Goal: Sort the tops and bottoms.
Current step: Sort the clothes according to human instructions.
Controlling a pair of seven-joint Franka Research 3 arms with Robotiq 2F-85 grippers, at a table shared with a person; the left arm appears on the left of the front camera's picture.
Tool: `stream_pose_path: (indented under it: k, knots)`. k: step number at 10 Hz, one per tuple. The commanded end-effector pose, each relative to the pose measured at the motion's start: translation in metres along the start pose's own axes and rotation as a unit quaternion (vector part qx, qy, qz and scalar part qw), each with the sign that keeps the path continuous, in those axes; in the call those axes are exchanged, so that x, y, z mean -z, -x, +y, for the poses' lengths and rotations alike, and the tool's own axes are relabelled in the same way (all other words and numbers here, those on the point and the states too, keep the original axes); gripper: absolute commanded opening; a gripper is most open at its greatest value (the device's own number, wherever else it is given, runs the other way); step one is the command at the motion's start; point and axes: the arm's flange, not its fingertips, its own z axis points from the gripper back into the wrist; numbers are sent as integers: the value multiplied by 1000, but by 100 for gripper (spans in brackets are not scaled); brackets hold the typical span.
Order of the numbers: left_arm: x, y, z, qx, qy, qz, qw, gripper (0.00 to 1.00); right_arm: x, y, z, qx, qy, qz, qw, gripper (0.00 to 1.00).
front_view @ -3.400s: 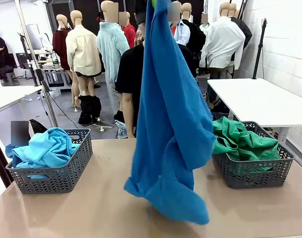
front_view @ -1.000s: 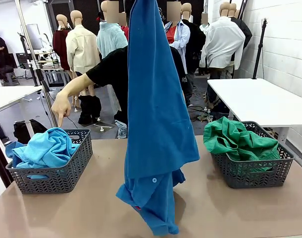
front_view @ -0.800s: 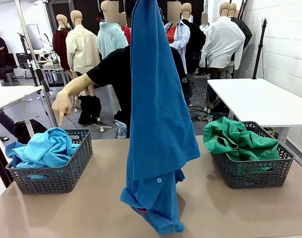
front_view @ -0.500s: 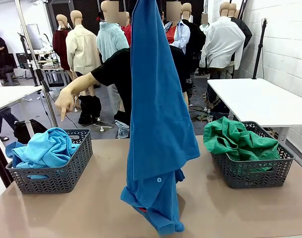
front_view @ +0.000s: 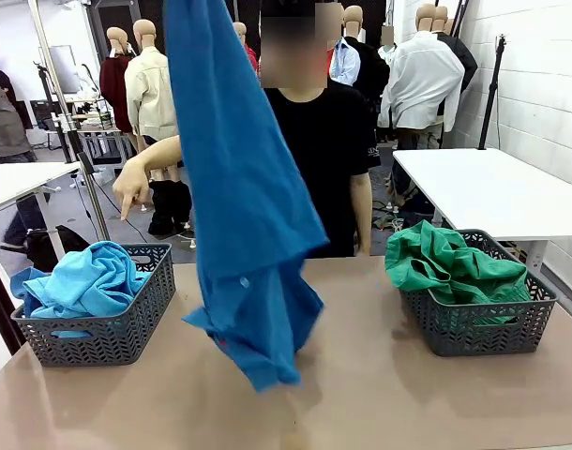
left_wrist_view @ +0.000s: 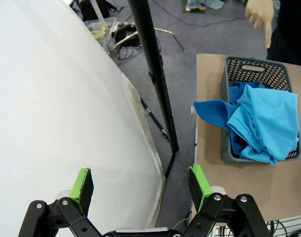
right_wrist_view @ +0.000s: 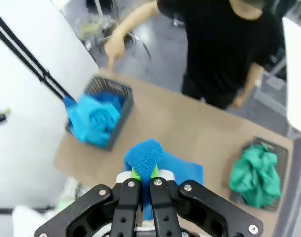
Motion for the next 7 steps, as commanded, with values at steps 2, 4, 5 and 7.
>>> stream_pose_path:
  k: [2,4,5,7]
  knots:
    - [1,2,1,6,5,-3,1000,100,-16,-216,132,55,-31,-68,996,0]
    - [1,2,1,6,5,-3,1000,100,-23,-281,172,112,-85,-106,984,0]
    - [1,2,1,6,5,-3,1000,100,-33,-307,188,147,-84,-147,975,0]
    - [1,2,1,6,5,-3,1000,100,-49,-341,220,211,-107,-171,956,0]
